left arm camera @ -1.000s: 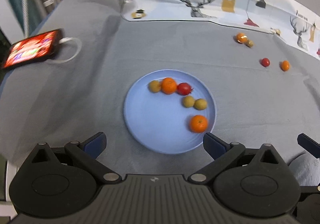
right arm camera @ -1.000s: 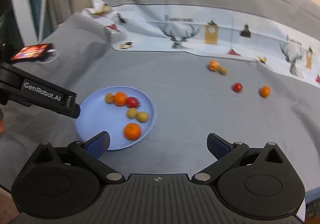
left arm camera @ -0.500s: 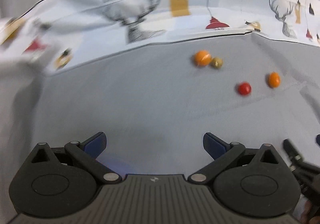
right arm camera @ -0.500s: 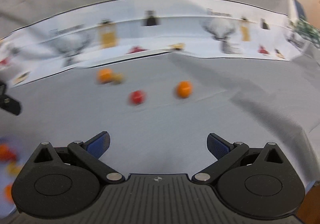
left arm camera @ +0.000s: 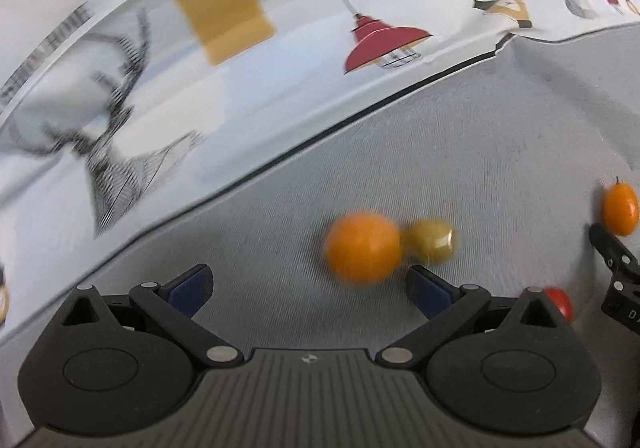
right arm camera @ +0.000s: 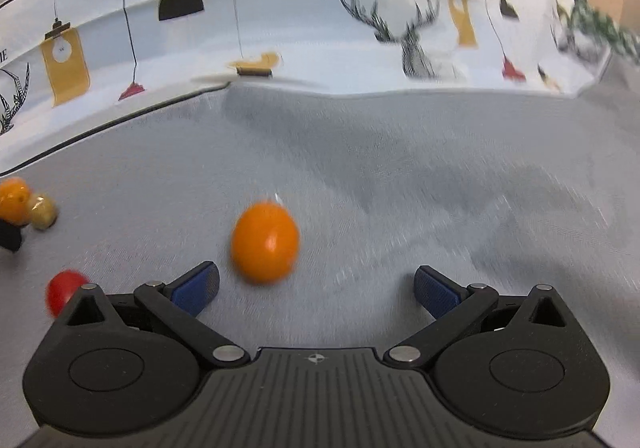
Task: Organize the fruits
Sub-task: 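Grasp a mandarin with the right tool while the left grasps another mandarin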
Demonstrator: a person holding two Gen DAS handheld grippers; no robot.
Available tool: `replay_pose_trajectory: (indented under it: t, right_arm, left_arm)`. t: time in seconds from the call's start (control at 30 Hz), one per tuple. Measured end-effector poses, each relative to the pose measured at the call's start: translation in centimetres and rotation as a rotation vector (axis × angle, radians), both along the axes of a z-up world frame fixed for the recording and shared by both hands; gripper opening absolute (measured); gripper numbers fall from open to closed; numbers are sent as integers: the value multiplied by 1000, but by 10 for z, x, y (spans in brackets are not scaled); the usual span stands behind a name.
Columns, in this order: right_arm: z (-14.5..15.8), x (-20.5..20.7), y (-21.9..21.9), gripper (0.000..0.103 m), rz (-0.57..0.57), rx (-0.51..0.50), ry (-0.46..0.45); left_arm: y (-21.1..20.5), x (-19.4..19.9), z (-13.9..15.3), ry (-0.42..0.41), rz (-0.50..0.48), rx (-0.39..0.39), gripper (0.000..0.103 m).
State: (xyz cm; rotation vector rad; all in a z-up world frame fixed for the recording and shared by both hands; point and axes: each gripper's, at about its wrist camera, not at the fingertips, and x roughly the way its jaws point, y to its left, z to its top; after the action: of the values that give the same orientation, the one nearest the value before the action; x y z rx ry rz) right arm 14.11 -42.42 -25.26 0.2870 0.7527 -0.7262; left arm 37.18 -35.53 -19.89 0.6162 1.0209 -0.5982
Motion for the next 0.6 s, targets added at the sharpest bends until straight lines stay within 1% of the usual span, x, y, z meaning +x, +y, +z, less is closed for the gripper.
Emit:
replay_pose_trajectory:
  t: [0.03,0.17,0.2,0.23,0.27,0.3,0.33,0.37,0.4,0.43,0.5,0.53,0.6]
  right_arm:
    - [-3,1,0,102,-3,-12,-18]
    - [-3,6,-3,102,1,-14,-34]
    - [-3,7,-4,103,2,-14,-36]
    - [-3,8,-6,102,2,-16,-34]
    - [-3,9,-5,102,2,-21,-32]
    - [-3,9,-5,102,2,-23,-32]
    - [-2,9,-5,91,5,-24,-34]
    - [0,9,-3,77,21,-30,-50]
    - [4,9,1,36,45,-42,-65]
    - [6,12,5,35,85,-44,-71]
    - [7,13,11,35,92,-73,-59]
    - [7,13,10,35,89,-72,-64]
    - [11,7,5,35,44,-70,-86]
  left_arm:
    - [-4,3,-1,1,-14,-5,103]
    - [-9,8,1,6,-33,-40,103]
    - [-10,7,1,2,-37,-50,101]
    - [-10,4,2,-4,-44,-60,90]
    - [-10,1,3,-7,-54,-67,69]
    - [-10,-1,5,10,-70,-91,56]
    - [-11,-4,8,17,-74,-105,42]
    - [-12,-9,10,2,-78,-108,42]
    - [-10,-15,13,-20,-89,-117,42]
    - [-8,-20,15,-37,-96,-121,42]
    - [-3,-27,22,-32,-83,-129,42]
    - [3,-30,28,-14,-69,-146,42]
    - [15,-41,42,10,-30,-169,42]
